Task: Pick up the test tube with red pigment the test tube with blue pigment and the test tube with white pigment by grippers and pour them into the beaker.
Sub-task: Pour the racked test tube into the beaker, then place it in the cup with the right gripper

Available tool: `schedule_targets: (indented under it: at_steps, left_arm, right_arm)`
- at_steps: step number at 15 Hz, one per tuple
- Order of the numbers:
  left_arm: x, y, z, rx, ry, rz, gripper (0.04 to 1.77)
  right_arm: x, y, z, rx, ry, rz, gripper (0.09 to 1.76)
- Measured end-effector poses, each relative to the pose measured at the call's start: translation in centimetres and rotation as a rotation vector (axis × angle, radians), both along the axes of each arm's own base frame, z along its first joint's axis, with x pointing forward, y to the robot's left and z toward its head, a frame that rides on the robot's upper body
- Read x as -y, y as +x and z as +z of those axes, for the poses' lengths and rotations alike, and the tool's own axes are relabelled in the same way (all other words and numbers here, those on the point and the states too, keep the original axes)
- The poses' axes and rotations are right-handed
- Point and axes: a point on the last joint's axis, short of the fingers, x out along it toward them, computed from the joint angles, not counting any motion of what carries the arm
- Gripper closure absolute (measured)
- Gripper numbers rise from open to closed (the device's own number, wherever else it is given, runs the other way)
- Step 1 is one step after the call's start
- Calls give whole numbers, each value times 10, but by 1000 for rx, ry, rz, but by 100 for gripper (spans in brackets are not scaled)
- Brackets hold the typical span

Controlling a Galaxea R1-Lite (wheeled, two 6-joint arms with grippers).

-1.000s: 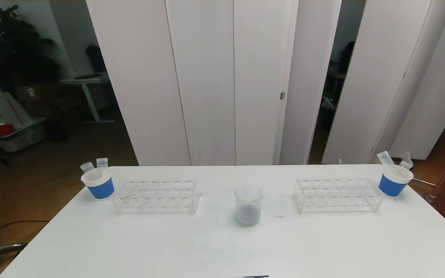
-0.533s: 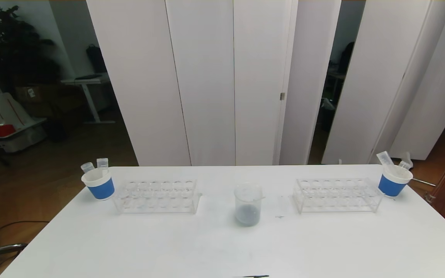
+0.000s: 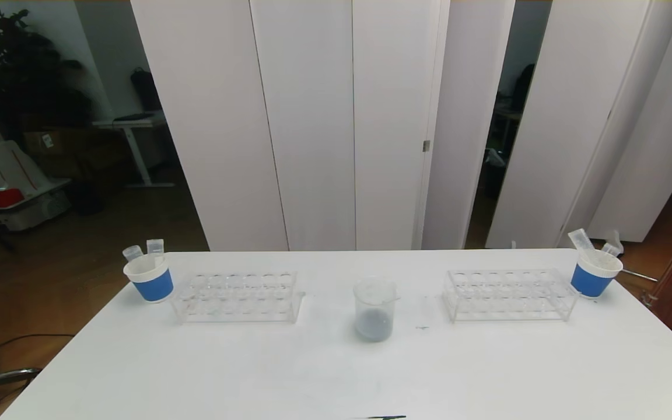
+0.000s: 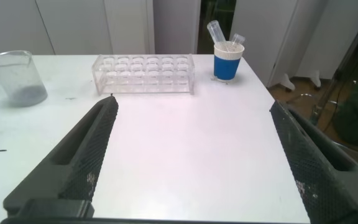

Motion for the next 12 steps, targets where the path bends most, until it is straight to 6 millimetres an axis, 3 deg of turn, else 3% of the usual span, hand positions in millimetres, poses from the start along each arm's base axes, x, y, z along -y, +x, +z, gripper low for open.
schedule_targets:
  at_steps: [5,12]
  left_arm:
    - [0,0,0,0,0,0,7]
    - [0,0,0,0,0,0,7]
  right_arm:
    - [-1,2,-32,-41,1,61,10]
    - [-1,3,-34,-27,-5,69,10]
